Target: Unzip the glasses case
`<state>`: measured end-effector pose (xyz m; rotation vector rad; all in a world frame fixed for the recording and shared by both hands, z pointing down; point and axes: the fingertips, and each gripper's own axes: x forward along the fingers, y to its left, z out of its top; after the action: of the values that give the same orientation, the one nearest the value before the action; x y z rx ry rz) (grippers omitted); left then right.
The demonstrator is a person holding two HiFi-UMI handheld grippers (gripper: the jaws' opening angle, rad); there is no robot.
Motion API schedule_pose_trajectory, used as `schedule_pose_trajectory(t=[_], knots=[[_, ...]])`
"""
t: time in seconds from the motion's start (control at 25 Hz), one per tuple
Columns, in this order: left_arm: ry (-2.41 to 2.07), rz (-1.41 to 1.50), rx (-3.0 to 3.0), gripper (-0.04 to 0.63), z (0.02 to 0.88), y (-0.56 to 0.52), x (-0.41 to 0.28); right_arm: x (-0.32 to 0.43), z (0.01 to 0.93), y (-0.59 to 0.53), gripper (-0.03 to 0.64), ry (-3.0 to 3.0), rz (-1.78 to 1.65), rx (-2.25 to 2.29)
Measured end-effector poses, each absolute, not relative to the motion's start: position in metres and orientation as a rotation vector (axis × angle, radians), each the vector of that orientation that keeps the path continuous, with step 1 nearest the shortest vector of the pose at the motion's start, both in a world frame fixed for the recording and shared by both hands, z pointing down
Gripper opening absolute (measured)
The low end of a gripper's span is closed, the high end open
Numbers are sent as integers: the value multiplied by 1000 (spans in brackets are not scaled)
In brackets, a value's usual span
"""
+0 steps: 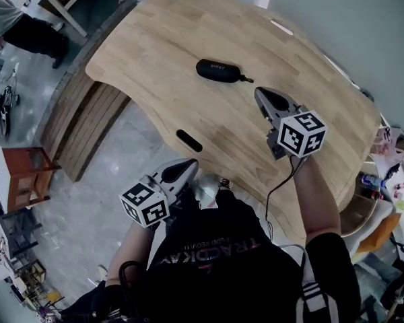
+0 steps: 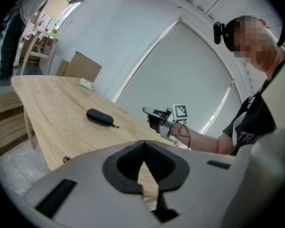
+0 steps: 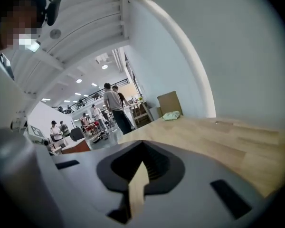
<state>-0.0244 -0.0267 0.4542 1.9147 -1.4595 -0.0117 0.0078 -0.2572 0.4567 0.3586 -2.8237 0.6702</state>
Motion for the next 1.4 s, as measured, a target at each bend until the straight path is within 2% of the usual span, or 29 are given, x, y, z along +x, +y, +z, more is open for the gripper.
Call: schedule_pose_trajectory(t=[0.32, 0.8, 1.4], knots=[[-1393, -11, 1996, 12, 437, -1, -12, 37, 432, -115, 17, -2836, 875, 343], [-1313, -38, 2057, 12, 440, 106, -50, 11, 425, 64, 17, -2789, 771, 413], [-1234, 6, 2155, 12, 446, 166, -67, -10, 438, 158, 17, -2777, 701, 513]])
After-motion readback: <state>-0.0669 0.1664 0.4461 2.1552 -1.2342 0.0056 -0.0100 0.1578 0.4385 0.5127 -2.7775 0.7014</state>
